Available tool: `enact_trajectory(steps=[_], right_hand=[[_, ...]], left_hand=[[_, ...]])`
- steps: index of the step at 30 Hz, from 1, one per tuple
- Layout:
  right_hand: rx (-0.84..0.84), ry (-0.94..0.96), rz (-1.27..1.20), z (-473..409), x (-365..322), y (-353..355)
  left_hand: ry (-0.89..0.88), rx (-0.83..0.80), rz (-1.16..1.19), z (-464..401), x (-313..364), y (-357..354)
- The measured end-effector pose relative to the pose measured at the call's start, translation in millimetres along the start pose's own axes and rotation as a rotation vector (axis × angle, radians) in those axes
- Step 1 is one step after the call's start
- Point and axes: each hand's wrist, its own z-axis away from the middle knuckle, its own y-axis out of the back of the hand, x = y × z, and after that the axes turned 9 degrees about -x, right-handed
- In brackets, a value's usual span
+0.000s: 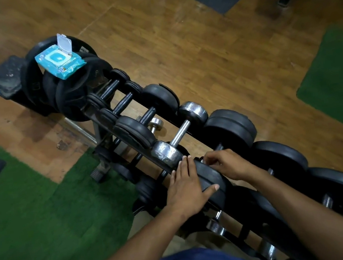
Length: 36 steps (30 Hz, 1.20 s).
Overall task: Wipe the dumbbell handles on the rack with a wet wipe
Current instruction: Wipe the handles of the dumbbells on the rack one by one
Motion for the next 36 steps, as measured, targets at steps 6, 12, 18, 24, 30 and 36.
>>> enact_trajectory(steps=[6,12,18,24,30,36], right_hand=[[-0.066,0.013,0.372,1.9,9.2,10.4],[0.066,-0.042,0.301,2.1,13.8,1.4],[0.224,-0.149,0.299,2.7,21.4,-4.0],[0.099,-0.09,0.316,4.1,15.3,-7.0],[0.283,-0.232,0.413,6.8,13.1,-5.3],[0.28,-0.238,0.435,11.5,19.5,-3.2]], left_hand=[[-0.008,-0.006,0.015,0.9,0.9,0.8],[-0.017,0.011,0.007,-0.8,-0.4,-1.2],[-0.015,-0.004,-0.005,-2.7,-2.8,-1.7],[-0.015,-0.003,-0.013,-4.4,-3.3,-3.1],[-0.016,-0.012,-0.018,-3.6,-4.5,-4.3],[-0.013,-0.007,-0.025,-3.0,-4.1,-1.9]])
